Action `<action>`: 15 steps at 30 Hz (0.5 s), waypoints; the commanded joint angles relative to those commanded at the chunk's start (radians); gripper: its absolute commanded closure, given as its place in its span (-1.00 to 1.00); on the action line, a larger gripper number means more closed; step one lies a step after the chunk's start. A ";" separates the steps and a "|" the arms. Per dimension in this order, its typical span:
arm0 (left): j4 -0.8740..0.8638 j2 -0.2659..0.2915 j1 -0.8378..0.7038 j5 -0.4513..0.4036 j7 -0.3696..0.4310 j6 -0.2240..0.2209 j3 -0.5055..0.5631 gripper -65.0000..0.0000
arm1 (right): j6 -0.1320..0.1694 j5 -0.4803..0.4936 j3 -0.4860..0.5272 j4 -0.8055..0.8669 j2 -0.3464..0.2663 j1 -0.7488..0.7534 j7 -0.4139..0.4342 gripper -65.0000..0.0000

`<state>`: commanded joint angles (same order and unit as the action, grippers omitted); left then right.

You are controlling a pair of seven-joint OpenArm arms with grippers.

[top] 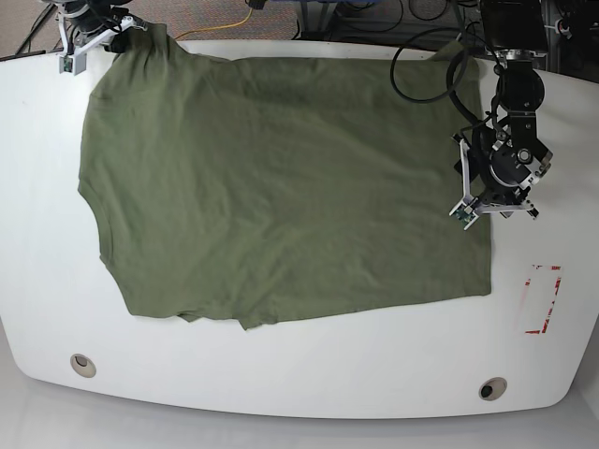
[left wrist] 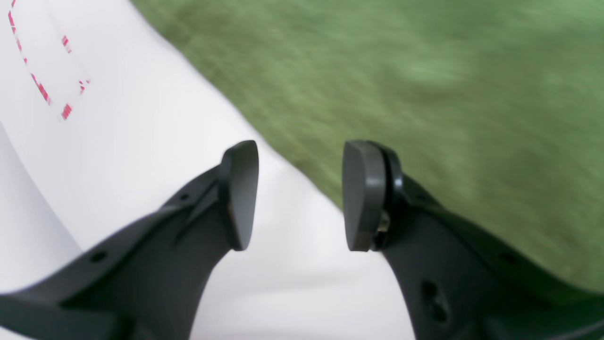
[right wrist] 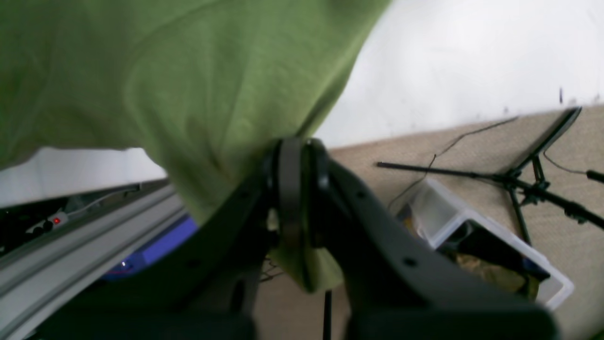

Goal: Layout the t-shirt on the table in an organized manner, then fold the t-shirt properly
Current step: 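Drag the held shirt corner outward with the right gripper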

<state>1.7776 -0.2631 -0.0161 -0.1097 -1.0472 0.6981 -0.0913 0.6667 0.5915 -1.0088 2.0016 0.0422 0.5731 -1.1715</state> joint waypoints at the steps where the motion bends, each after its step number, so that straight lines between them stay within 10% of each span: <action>1: 0.002 0.000 -0.006 0.000 0.000 0.000 0.000 0.17 | 0.000 0.000 -0.009 0.012 0.000 -0.002 0.000 0.25; 6: 0.046 0.000 -0.029 0.005 0.000 0.000 0.000 0.17 | 0.000 0.020 -0.034 0.025 -0.002 -0.025 0.000 -0.38; 15: 0.175 0.014 -0.124 0.006 -0.002 0.000 0.021 0.17 | 0.002 0.216 0.064 0.026 -0.086 -0.066 -0.003 -0.07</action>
<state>1.9525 -0.2493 -0.1404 -0.1036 -1.0487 0.6981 -0.0698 0.6682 0.8078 -0.9444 2.0277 -0.0437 0.5071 -1.1745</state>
